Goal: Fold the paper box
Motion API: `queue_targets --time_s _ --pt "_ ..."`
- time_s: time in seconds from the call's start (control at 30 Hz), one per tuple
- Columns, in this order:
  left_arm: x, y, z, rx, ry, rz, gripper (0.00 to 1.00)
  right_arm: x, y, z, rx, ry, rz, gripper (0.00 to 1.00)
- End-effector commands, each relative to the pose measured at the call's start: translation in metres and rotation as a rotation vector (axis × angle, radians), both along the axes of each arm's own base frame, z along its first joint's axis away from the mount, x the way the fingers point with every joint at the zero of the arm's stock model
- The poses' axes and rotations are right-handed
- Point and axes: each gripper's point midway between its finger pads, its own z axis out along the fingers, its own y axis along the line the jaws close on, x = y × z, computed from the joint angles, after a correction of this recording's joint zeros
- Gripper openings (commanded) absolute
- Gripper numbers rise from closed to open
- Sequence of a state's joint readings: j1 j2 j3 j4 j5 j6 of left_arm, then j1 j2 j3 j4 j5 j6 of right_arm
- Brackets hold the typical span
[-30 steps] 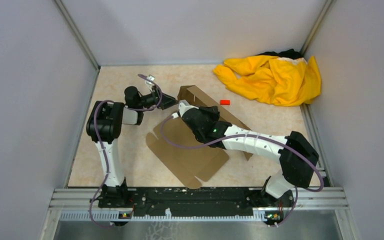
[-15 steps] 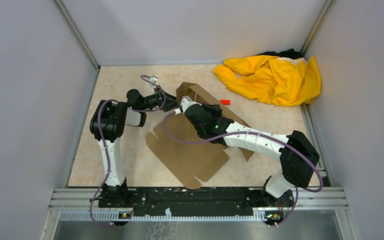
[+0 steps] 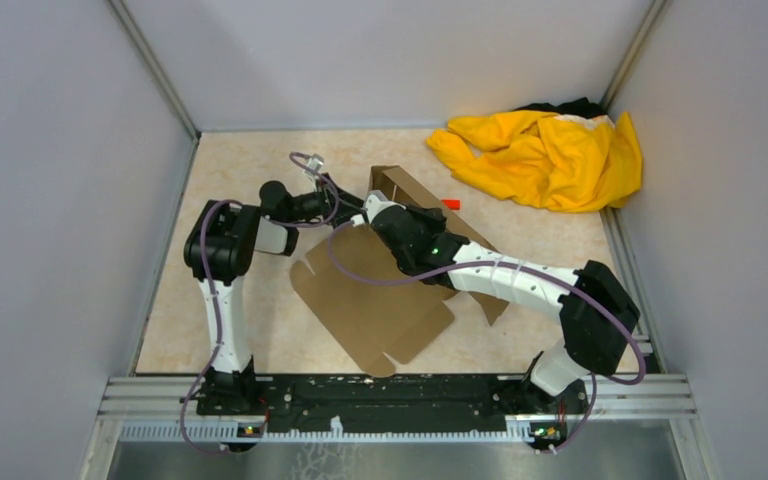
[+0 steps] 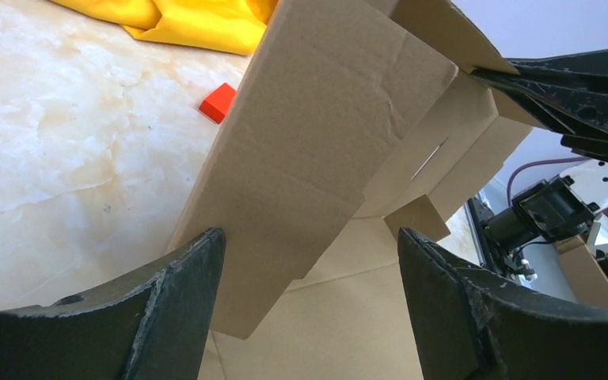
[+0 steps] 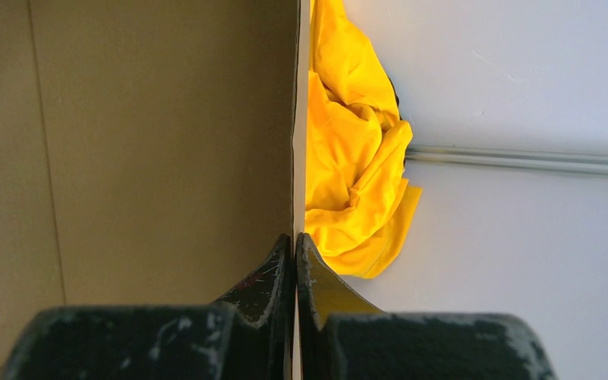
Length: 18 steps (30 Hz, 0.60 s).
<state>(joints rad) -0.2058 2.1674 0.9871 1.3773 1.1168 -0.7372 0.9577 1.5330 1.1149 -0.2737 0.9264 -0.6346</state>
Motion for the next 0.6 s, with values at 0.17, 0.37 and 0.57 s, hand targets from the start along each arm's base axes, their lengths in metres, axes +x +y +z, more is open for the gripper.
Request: queue_targets --time_s 0.17,0.37,0.57 --pt "-0.004 0.017 0.008 -0.064 -0.045 -0.024 0.85 -0.001 0.010 -0.001 0.058 0.025 0.041 0.00" --pt "0.022 0.064 0.017 -0.130 0.010 0.144 0.86 -0.002 0.005 0.003 0.036 0.006 0.042 0.00" --pt "0.062 0.073 0.011 -0.063 0.083 0.281 0.87 -0.008 0.007 0.004 0.016 -0.009 0.065 0.00"
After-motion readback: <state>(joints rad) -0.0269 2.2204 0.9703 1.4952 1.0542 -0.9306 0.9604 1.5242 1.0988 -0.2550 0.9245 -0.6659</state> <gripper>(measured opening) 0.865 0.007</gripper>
